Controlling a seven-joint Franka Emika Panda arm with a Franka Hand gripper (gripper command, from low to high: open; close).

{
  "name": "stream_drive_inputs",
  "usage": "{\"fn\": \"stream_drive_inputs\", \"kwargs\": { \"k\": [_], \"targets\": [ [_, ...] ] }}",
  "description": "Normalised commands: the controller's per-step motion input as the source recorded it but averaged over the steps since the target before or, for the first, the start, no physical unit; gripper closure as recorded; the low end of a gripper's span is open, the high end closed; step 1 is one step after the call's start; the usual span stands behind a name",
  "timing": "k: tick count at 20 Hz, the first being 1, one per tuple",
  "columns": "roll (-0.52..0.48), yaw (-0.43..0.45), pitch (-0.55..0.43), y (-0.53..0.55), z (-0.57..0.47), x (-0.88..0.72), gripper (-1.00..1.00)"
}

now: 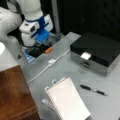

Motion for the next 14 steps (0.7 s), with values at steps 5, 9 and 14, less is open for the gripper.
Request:
{"fn": "stream_drive_inputs", "kwargs": {
  "k": [5, 9, 14],
  "targets": [
    [-0.062, -0.066, 0.104, -0.05, 0.01, 0.17, 1.00],
    [-0.089, -0.062, 0.093, -0.07, -0.01, 0.17, 1.00],
    [-0.115, -0.045, 0.056, -0.09, -0.12, 0.14, 1.00]
  ]
}}
